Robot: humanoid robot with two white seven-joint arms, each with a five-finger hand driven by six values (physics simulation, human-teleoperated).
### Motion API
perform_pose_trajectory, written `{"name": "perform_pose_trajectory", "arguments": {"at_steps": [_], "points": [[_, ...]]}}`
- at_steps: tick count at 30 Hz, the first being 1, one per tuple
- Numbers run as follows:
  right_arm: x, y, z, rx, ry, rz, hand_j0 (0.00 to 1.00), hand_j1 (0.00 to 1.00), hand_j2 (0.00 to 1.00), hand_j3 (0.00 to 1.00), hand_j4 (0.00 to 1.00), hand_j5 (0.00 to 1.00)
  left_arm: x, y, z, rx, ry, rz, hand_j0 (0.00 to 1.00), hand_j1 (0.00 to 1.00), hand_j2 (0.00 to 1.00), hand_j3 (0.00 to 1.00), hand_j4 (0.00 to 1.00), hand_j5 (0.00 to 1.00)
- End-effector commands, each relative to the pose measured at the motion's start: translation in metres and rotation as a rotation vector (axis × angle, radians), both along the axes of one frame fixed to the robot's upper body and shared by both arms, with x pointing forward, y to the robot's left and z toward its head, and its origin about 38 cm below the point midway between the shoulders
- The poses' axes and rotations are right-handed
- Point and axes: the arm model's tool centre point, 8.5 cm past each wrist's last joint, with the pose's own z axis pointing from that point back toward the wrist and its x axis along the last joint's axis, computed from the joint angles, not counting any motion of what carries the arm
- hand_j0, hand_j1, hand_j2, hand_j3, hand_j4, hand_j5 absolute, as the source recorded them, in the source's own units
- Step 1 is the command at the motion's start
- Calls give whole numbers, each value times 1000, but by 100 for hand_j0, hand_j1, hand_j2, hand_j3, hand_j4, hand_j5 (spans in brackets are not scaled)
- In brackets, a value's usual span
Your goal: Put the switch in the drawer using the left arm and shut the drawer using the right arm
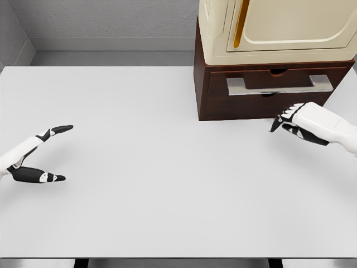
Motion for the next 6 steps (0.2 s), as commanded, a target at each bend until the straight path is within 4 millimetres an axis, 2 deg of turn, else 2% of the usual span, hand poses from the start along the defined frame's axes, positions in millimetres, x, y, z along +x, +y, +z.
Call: {"name": "perform_pose_trajectory", "arguments": {"at_steps": [1,6], "points": [[-4,-28,16,-61,0,-38,45,45,45,45,45,45,0,0,1,-7,0,2,100,100,100,100,100,100],[-12,-94,23,-161,51,-181,45,45,45,45,45,45,1,-1,0,-24,-4,10,100,100,100,100,100,100]]}}
